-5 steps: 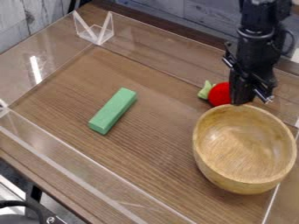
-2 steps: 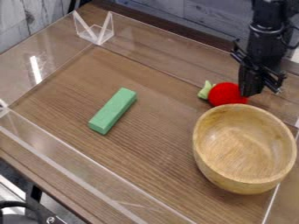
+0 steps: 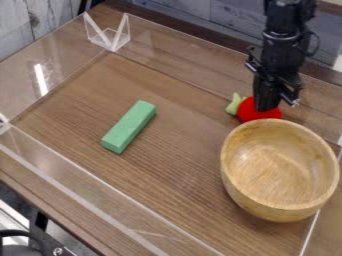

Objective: Move the red object to the left side of the table

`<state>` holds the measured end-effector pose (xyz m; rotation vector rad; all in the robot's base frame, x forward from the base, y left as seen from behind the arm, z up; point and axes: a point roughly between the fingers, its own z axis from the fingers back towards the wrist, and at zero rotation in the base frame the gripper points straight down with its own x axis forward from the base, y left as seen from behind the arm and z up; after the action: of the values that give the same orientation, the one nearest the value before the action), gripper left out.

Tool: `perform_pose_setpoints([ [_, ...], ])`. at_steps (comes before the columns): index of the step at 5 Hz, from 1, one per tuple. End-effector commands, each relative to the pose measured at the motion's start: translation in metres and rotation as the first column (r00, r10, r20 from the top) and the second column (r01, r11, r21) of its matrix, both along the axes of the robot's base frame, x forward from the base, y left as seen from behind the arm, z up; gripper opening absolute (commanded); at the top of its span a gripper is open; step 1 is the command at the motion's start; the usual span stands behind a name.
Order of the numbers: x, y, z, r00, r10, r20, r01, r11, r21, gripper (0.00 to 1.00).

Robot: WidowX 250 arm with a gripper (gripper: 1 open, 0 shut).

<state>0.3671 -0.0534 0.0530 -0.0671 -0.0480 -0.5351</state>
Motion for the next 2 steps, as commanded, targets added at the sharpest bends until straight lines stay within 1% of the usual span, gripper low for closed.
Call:
perform_pose_setpoints([
  [1,0.0017,0.0019,0.025,0.998,0.031,0.058,-0.032,1.0,0.0,0.0],
  [2,-0.0017,-0.0009,0.0337,0.996,0.057,0.065,-0.057,0.998,0.001,0.0],
])
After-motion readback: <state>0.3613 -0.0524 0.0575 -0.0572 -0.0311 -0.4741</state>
